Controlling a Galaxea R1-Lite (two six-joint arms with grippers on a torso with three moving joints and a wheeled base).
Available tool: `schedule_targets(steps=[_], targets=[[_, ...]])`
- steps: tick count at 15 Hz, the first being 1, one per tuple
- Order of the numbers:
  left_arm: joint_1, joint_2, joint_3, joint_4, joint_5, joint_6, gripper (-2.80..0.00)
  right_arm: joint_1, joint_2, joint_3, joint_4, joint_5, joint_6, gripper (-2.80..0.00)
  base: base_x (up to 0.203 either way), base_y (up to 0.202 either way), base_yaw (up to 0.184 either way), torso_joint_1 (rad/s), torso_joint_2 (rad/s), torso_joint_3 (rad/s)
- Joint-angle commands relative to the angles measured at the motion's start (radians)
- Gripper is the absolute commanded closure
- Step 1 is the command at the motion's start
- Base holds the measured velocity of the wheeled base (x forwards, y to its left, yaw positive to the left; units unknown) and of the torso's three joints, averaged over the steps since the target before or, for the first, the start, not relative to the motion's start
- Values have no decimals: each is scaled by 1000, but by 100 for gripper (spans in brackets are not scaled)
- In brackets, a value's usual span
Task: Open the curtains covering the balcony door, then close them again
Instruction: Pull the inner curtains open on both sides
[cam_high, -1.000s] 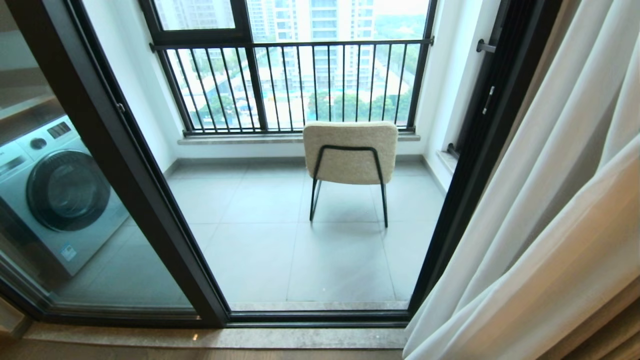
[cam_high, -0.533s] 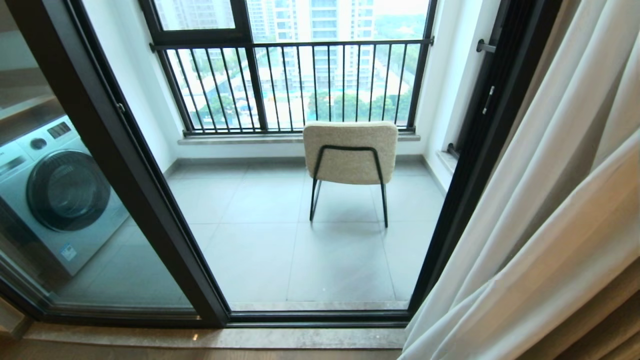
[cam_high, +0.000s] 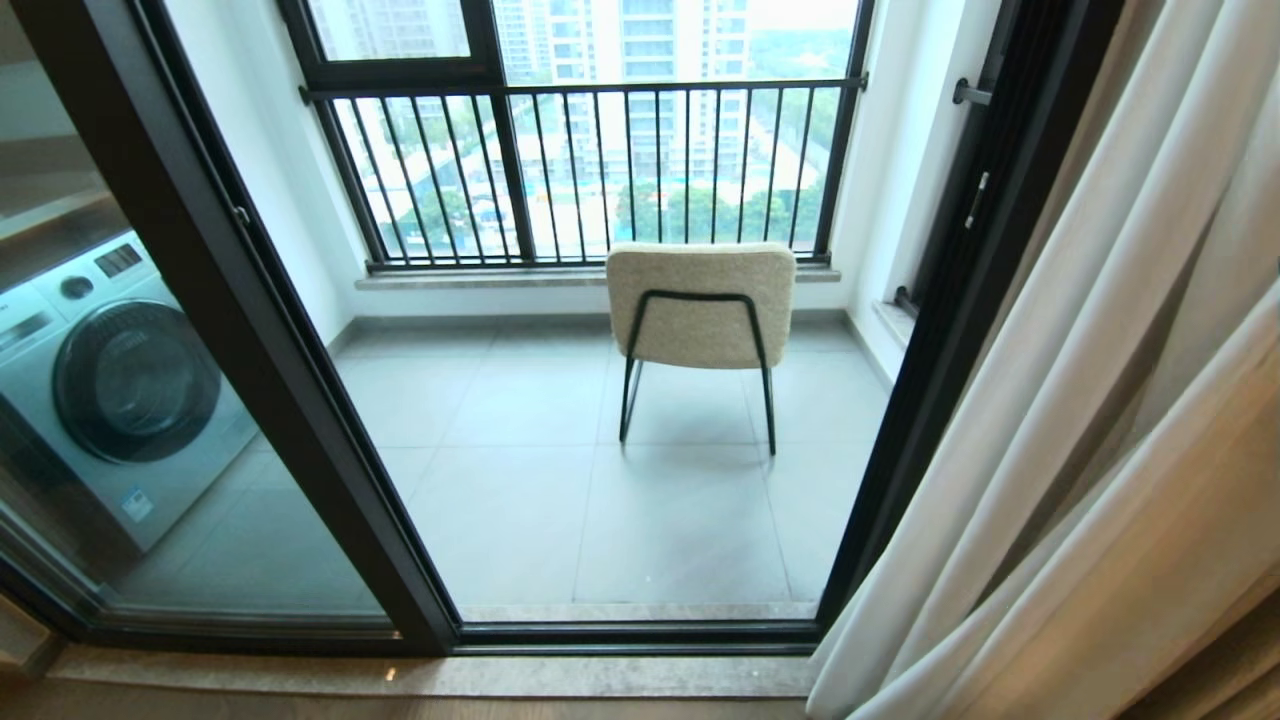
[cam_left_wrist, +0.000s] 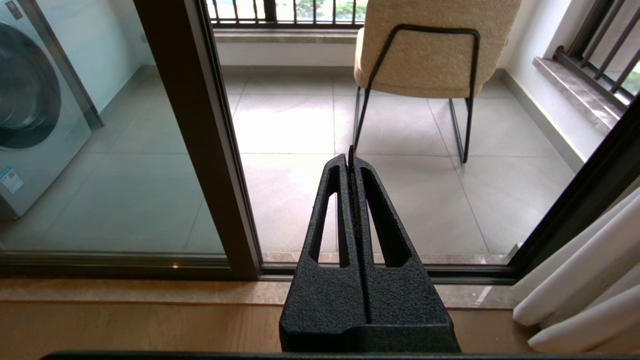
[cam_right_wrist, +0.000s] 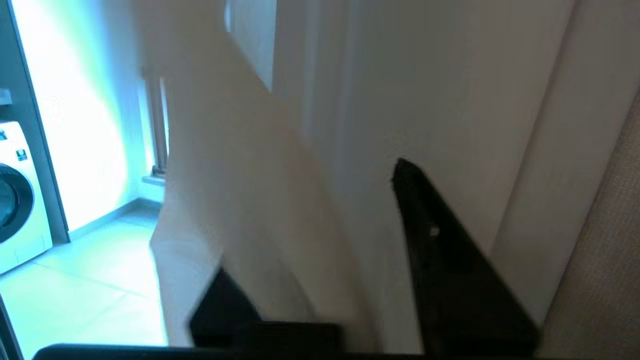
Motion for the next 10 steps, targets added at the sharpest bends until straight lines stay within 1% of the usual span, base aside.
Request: schedule_targets(steps=[1,3,6,10], targets=[[0,0,0,0,0,0,0,0,-21,6,-48,7,4,-280,0,0,0,0,0,0],[0,0,0,0,0,0,0,0,-42,8,-48,7,14,-280,0,0,0,0,0,0],[0,0,0,0,0,-1,0,0,-97,34,-48,7,79,-280,0,0,0,0,0,0],[0,0,0,0,0,-1,0,-1,-199,111,-48,8,89,-280,0,0,0,0,0,0]])
